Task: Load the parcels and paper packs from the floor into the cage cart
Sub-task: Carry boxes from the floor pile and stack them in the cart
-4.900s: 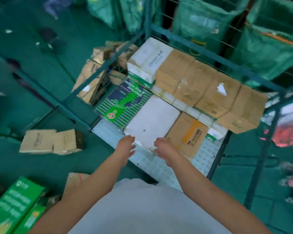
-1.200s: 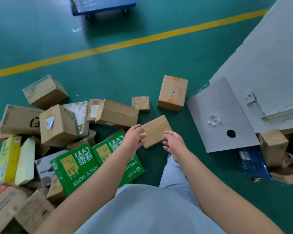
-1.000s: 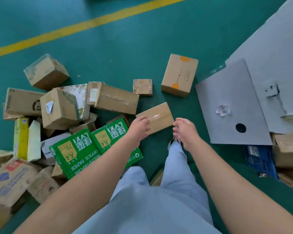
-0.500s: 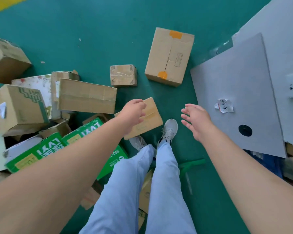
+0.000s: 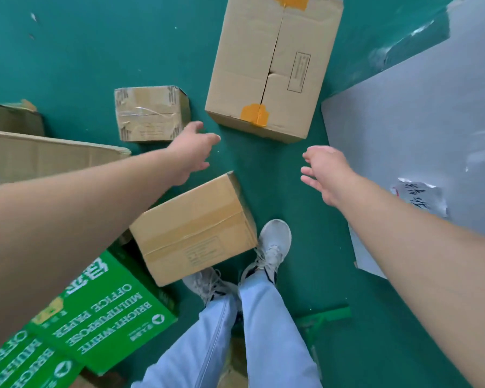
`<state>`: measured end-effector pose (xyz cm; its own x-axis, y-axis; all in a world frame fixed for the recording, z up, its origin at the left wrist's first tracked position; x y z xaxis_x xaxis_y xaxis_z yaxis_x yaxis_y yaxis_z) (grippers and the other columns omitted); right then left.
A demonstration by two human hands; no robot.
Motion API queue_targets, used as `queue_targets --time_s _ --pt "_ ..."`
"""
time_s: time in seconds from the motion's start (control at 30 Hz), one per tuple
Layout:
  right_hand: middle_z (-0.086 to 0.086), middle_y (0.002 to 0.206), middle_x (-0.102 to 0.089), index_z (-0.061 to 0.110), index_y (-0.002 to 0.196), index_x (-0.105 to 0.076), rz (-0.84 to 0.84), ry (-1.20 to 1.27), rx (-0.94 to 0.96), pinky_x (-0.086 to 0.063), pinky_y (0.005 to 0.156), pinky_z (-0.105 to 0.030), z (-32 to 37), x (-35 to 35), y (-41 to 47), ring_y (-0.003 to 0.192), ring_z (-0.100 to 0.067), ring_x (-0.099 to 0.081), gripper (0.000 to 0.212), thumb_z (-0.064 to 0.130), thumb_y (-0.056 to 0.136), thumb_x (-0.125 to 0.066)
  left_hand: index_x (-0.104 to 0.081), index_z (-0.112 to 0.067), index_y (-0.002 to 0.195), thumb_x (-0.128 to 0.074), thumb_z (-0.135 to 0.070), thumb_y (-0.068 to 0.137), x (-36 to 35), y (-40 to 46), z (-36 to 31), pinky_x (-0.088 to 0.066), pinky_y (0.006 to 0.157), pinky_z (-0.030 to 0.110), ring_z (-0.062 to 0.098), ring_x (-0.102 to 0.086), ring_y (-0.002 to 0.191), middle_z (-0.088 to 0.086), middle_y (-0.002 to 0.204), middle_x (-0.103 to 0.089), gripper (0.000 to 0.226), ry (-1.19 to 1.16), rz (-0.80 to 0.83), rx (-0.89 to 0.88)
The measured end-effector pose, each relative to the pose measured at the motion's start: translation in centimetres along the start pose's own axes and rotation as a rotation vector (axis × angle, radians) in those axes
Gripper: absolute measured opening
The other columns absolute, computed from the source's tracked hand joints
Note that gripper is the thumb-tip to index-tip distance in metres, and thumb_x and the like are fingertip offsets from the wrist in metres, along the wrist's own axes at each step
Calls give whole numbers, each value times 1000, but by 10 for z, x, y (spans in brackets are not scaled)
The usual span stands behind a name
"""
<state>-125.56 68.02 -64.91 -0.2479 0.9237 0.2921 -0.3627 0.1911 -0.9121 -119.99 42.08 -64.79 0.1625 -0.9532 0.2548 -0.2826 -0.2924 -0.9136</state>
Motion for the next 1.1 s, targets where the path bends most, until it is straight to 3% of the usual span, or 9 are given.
queue_targets --time_s 0.07,0.13,0.2,0.3,0.4,0.57,0.7,0.93,1.1 --pt "3 124 -60 26 140 -53 2 -12 25 -55 101 -35 4 -6 28 109 -17 -62 38 22 102 -56 -22 -28 161 -54 -23 106 -3 29 -5 -50 105 37 7 -53 86 -7 95 -50 64 -3 -29 -16" --pt "3 149 -47 29 152 -40 5 -13 40 -53 104 -37 6 -14 53 104 -15 -60 54 25 101 -58 -17 -31 162 -55 -29 104 -4 58 -10 -47 111 40 13 -54 103 -6 111 -52 69 -35 -50 -23" --pt "4 159 -37 31 159 -29 18 5 45 -51 108 -38 8 -21 72 94 -11 -56 66 27 101 -59 -18 -32 162 -61 -34 101 -4 77 -14 -52 104 38 18 -50 119 -1 133 -48 75 -19 -67 -29" --pt "5 164 -31 29 163 -21 66 9 70 -50 109 -39 12 -33 89 110 -17 -56 75 28 100 -61 -40 -21 148 -62 -31 100 -7 90 -24 -55 86 32 20 -49 127 -4 140 -44 53 23 -41 -46" --pt "5 164 -31 29 163 -19 66 -10 89 -50 109 -41 11 -41 89 116 -20 -56 78 32 98 -63 -48 -27 126 -65 -35 98 -9 89 -29 -54 97 38 17 -53 119 -9 127 -42 34 -42 -45 -29" --pt "7 155 -41 27 158 -26 48 22 96 -52 105 -38 2 -29 54 115 -17 -57 73 35 96 -65 -49 -31 138 -66 -38 95 -2 58 -24 -51 102 42 16 -50 119 -7 129 -51 47 -6 -52 -53" --pt "10 143 -49 29 149 -34 31 69 140 -55 100 -35 10 -12 4 111 -15 -60 66 43 94 -68 -40 -33 134 -63 -36 99 5 8 -29 -46 80 34 7 -50 94 -6 118 -56 42 -7 -25 -82" --pt "9 112 -55 30 135 -36 -4 -70 296 -57 97 -41 61 13 -118 106 -24 -68 58 60 93 -62 -35 -29 141 -61 -36 102 55 -110 -63 -39 60 30 8 -54 89 -6 107 -56 47 -159 -35 -143" --pt "9 123 -57 29 143 -29 78 -165 340 -55 99 -42 69 9 -259 105 -23 -68 68 58 93 -64 -31 -30 144 -63 -40 99 128 -234 -38 -52 84 38 16 -61 105 -1 122 -62 56 -213 -62 -144"
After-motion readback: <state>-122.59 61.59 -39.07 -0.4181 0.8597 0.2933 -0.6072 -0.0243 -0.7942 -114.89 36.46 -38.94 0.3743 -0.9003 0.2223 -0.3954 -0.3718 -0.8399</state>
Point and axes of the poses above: each hand's wrist, its own y-axis towards the middle knuckle, its own x-axis out of the back of the hand, z = x × y, the point moved 4 cm from there along y, towards the middle knuckle
